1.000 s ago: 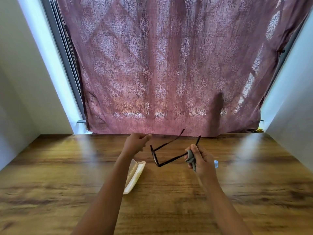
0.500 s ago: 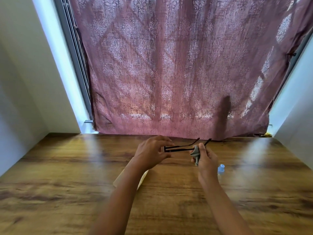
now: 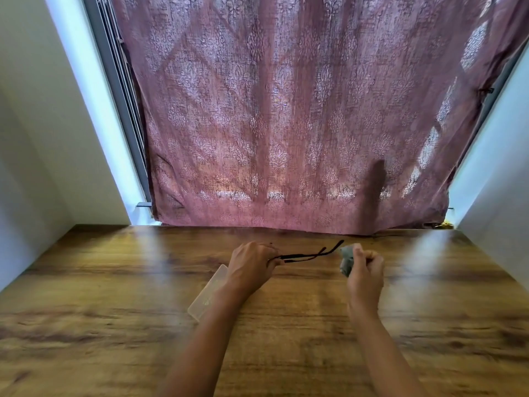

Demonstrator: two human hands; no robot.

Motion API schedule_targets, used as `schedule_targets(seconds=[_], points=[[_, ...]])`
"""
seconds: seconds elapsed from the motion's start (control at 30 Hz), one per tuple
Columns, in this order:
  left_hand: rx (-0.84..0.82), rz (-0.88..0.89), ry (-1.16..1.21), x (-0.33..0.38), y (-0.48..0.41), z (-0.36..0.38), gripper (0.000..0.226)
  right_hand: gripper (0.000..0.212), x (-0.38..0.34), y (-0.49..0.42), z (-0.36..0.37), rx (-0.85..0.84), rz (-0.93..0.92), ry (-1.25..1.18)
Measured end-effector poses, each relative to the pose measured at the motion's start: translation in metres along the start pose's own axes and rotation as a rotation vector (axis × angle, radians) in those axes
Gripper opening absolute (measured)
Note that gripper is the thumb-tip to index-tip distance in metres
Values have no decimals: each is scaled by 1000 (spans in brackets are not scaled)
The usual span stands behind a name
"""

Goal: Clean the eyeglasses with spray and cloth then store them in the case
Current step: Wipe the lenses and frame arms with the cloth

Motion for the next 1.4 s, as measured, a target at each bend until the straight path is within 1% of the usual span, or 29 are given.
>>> schedule_targets(seconds=[0.07,0.13,0.2,0.27,0.3,0.33,0.4,0.47,0.57,0.63,0.7,0.77,0.87,0.97,1.07,1.13,1.27,1.4], points=[[-20,-10,-8,-1,0,3,22,9,-26,14,3,31,-248,105],[-43,-15,-8,-1,-1,6,22,3,-37,28,19,-37,-461,257],[-52,-17,-13,-1,-3,7,22,17,-29,36,39,-143,-588,481],[-60,-15,-37,-1,-4,7,21,21,-14,46,57,-210,-690,724],[-64,-10,-52,-1,-5,7,21,21,-9,51,62,-226,-713,802],[-62,-5,-61,-1,-5,6,20,23,-4,55,64,-236,-718,840],[-38,3,-63,-2,-3,5,18,36,3,56,67,-264,-694,861],[-20,12,-54,-1,-3,5,18,40,8,52,71,-292,-670,875],[-23,28,-40,3,-4,9,20,29,7,46,75,-307,-675,888],[-10,21,-29,1,-3,7,20,22,-1,36,67,-268,-663,894],[31,9,-22,-4,-1,1,19,20,-9,21,53,-211,-637,910],[56,15,-24,-5,-1,-3,18,20,-14,13,43,-177,-635,909],[64,34,-5,0,-5,-3,19,22,-14,21,49,-178,-692,911],[18,71,-13,9,-10,2,20,24,-8,37,66,-225,-748,889],[34,90,9,12,-10,2,18,24,-2,44,77,-281,-773,922],[30,83,18,11,-7,2,18,24,-4,37,71,-302,-768,931],[90,54,39,1,-4,-5,17,22,-15,-3,43,-256,-684,953],[110,60,62,1,-7,-5,15,24,-14,-3,41,-194,-693,955]])
Point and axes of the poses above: each hand's wrist, its own y-axis away from the middle knuckle, its own z-axis out of the palm, x = y × z, the point moved 8 cm from there along -y, towards the middle knuckle, and after that the axes turned 15 degrees about z, right-handed, at the moved point
